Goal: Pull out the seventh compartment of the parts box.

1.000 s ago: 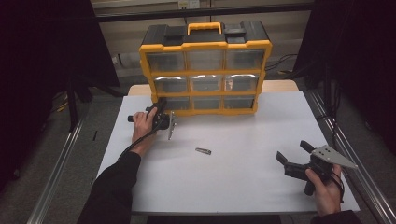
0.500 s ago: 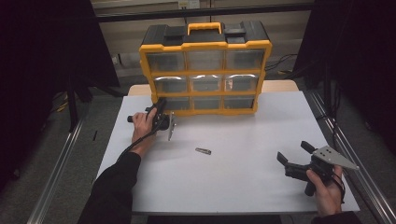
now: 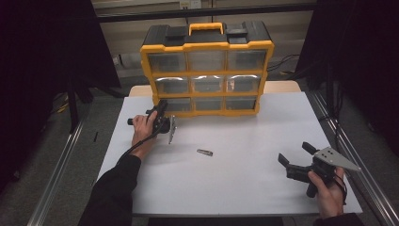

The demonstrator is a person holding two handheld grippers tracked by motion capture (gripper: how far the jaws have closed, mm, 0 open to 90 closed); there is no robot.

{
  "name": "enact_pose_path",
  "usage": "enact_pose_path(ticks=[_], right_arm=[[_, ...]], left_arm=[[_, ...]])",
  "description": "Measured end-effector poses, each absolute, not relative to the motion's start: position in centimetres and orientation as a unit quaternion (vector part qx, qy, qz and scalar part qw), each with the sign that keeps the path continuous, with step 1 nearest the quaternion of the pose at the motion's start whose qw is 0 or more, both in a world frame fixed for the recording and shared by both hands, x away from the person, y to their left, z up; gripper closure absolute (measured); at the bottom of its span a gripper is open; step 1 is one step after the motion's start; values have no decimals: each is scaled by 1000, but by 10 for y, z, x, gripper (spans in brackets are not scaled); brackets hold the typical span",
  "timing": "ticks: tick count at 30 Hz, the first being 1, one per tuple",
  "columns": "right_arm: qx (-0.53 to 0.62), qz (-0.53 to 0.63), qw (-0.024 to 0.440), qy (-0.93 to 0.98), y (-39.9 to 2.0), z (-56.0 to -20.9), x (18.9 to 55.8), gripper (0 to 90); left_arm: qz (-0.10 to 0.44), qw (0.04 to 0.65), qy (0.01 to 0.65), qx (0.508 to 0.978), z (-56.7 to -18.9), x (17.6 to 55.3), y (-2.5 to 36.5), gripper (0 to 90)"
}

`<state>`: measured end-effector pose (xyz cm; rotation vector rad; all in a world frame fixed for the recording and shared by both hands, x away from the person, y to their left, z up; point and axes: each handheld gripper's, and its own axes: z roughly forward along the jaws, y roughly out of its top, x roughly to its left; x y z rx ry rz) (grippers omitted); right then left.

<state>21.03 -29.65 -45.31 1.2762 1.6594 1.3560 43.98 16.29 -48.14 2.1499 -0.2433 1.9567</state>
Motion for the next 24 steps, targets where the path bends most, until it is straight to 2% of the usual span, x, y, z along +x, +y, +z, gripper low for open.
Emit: enact_pose_path(ticks=[2, 3, 4, 16, 20, 24], right_arm=[[485, 516, 319, 630, -296, -453, 210, 8], [485, 516, 318, 631, -296, -453, 210, 8], [485, 516, 318, 630, -296, -453, 210, 8], [486, 516, 319, 629, -296, -453, 210, 7], [486, 516, 318, 630, -295, -452, 211, 7], [482, 515, 321, 632, -294, -452, 211, 7]], left_arm=[[670, 126, -84, 727, -482, 440, 163, 789], [661, 123, -72, 737, -483, 438, 164, 789], [665, 99, -87, 735, -479, 436, 164, 790], [658, 116, -91, 739, -480, 431, 165, 789], [664, 99, -89, 736, -477, 426, 165, 790], [664, 114, -99, 733, -479, 425, 167, 791]])
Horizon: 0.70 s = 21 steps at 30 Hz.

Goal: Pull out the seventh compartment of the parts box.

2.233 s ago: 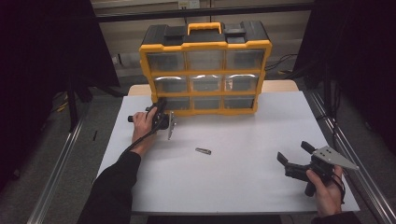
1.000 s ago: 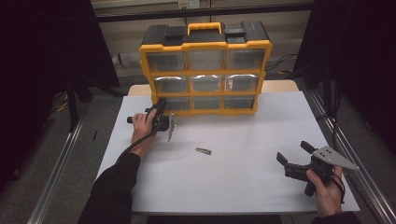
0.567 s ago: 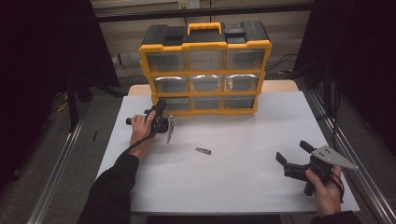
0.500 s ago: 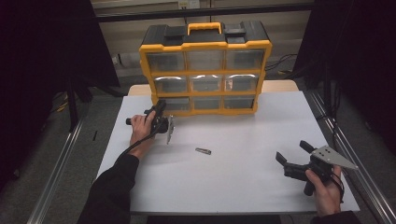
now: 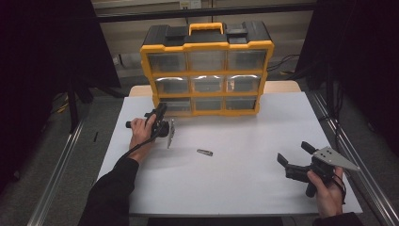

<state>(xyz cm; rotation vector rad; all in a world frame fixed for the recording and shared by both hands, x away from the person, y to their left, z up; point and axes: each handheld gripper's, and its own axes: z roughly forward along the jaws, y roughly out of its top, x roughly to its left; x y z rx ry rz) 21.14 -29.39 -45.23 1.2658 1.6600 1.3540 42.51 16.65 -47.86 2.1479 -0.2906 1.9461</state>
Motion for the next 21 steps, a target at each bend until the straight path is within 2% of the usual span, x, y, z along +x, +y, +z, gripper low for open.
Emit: enact_pose_path(ticks=[3, 4, 6, 21], right_arm=[[482, 516, 321, 631, -294, -452, 211, 7], [483, 516, 320, 631, -294, -452, 211, 7], [483, 515, 320, 632, -294, -452, 211, 7], [482, 515, 320, 633, -295, -452, 211, 7]], left_arm=[[662, 101, -95, 736, -478, 421, 167, 791], [665, 116, -94, 732, -479, 422, 167, 791], [659, 96, -92, 740, -477, 419, 167, 792], [658, 107, -99, 738, -478, 414, 168, 792]])
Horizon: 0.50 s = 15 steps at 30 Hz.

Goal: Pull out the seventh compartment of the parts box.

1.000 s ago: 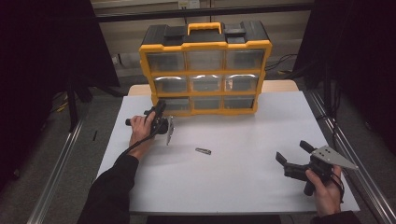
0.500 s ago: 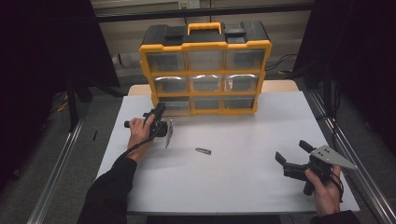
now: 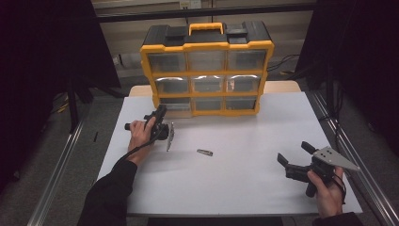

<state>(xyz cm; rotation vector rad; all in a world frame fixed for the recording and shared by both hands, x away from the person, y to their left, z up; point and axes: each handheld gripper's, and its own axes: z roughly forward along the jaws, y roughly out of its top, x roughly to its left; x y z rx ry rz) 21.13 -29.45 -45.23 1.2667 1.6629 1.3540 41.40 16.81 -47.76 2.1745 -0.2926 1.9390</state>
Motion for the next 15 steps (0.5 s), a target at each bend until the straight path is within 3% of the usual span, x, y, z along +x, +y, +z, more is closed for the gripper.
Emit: enact_pose_path(ticks=[6, 7, 9, 13, 15], right_arm=[[483, 515, 321, 632, -294, -452, 211, 7], [483, 515, 321, 632, -294, -452, 211, 7], [481, 514, 321, 633, -294, -452, 211, 7], [481, 515, 320, 633, -294, -452, 211, 7], [480, 515, 320, 633, -294, -452, 211, 7]], left_arm=[[658, 104, -107, 738, -477, 411, 169, 792], [661, 127, -103, 733, -479, 412, 169, 793], [659, 99, -102, 739, -477, 409, 169, 793], [662, 123, -107, 732, -478, 409, 170, 793], [664, 106, -105, 733, -477, 406, 170, 793]])
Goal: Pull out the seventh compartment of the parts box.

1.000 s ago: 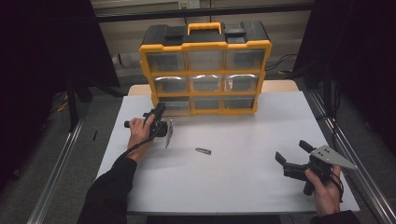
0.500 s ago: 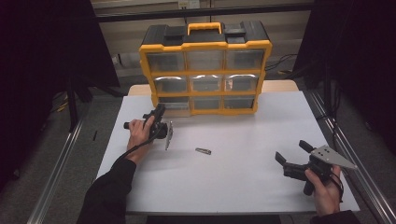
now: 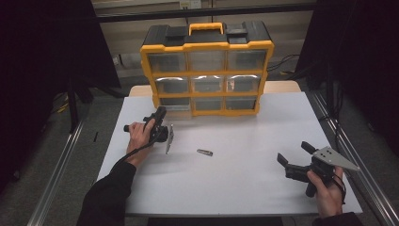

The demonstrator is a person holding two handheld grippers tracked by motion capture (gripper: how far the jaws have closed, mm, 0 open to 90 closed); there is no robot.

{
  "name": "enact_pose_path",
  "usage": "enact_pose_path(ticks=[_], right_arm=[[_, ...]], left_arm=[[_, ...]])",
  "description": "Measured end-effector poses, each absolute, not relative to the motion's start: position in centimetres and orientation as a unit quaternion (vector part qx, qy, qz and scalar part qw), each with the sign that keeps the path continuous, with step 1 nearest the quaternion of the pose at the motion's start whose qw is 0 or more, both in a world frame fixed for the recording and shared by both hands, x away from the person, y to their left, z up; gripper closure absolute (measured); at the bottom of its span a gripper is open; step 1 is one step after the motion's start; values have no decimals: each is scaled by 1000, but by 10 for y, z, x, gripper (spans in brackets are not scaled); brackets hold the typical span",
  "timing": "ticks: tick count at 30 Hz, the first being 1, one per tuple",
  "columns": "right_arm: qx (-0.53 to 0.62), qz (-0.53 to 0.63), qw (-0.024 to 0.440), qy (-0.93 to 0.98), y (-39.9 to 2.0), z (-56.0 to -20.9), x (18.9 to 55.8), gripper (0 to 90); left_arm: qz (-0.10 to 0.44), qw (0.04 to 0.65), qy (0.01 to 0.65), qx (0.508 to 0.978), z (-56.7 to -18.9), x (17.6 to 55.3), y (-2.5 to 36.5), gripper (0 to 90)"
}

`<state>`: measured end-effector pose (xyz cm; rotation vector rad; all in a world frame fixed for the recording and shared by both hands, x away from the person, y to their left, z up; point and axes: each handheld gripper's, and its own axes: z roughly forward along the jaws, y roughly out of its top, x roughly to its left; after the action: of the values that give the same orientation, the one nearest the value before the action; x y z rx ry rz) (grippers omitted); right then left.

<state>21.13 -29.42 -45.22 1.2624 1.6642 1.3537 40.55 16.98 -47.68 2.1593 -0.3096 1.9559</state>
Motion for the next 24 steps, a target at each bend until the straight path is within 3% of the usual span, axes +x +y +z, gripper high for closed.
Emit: enact_pose_path(ticks=[16, 18, 24], right_arm=[[482, 514, 320, 633, -294, -452, 211, 7], [483, 514, 321, 633, -294, -452, 211, 7], [482, 514, 320, 633, -294, -452, 211, 7]], left_arm=[[658, 96, -114, 738, -474, 396, 170, 793], [661, 122, -116, 732, -476, 397, 170, 793], [659, 98, -114, 737, -475, 392, 171, 793]])
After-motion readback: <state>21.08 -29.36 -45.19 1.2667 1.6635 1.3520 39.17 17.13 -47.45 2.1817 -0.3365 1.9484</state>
